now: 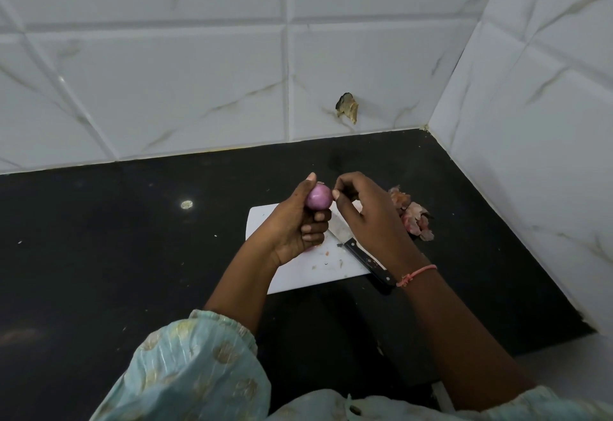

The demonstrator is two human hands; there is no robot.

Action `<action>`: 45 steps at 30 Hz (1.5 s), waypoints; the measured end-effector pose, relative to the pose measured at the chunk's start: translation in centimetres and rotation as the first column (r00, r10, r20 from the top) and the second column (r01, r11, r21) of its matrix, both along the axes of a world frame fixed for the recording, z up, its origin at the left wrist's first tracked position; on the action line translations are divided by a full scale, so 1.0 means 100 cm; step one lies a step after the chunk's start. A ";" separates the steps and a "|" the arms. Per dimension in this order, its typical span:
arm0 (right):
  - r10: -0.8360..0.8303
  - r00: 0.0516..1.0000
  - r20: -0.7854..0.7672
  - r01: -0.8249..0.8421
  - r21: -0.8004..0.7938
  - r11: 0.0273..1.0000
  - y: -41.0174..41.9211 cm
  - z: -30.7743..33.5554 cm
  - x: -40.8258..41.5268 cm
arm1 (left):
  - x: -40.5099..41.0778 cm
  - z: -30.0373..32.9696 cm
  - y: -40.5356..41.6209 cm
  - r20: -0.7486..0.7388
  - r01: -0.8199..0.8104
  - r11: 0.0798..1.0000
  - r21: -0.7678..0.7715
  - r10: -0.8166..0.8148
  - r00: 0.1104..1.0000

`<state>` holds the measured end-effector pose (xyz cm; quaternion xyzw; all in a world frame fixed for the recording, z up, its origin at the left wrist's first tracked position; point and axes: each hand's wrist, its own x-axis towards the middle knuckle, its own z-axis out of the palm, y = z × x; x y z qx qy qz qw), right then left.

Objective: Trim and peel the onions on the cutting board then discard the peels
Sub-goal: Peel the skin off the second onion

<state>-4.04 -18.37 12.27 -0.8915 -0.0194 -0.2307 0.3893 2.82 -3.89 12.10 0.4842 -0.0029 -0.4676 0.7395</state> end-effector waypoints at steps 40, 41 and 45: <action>-0.161 0.987 -0.013 0.153 0.394 0.906 0.006 -0.001 0.002 | 0.002 0.001 0.001 0.134 -0.008 0.992 0.129 -0.009 0.991; -0.145 0.989 -0.019 0.138 0.439 0.888 0.005 -0.001 0.002 | 0.002 0.001 0.001 0.134 -0.014 0.992 0.124 -0.003 0.991; -0.010 0.998 -0.064 0.035 0.406 0.913 0.006 0.001 -0.002 | 0.002 0.001 0.001 0.171 -0.018 0.988 0.150 -0.008 0.985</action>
